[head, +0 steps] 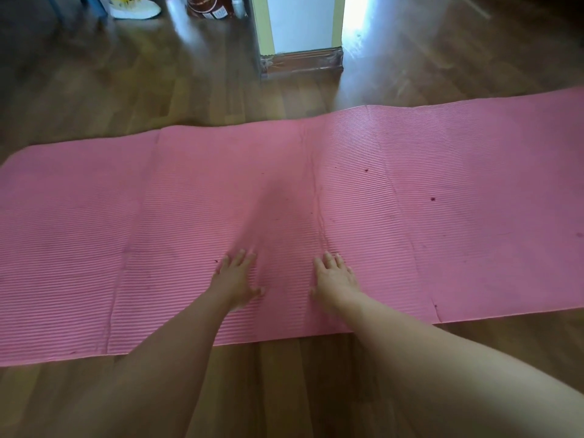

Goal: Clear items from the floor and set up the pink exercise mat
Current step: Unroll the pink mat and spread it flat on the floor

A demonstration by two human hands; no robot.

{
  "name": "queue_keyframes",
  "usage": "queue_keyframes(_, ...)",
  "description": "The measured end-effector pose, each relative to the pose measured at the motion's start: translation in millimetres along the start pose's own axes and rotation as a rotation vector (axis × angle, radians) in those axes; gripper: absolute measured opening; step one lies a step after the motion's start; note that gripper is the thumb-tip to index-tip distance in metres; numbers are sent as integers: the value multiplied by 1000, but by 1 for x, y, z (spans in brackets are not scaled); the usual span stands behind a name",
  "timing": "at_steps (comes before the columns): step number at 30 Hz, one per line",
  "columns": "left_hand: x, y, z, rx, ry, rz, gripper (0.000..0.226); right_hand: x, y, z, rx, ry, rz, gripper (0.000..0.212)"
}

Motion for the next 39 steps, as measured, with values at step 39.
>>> queue_keyframes(39, -78, 67, 25, -32, 139, -214, 60, -65, 59, 104, -120, -188, -149, 52)
Point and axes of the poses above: each hand's wrist, its own y-axis away from the middle knuckle, its own x-axis out of the palm, z = x × y, the point moved 5 cm from there along -y, towards the middle knuckle, and after that the axes turned 3 degrees about x, right-handed, at the moved point
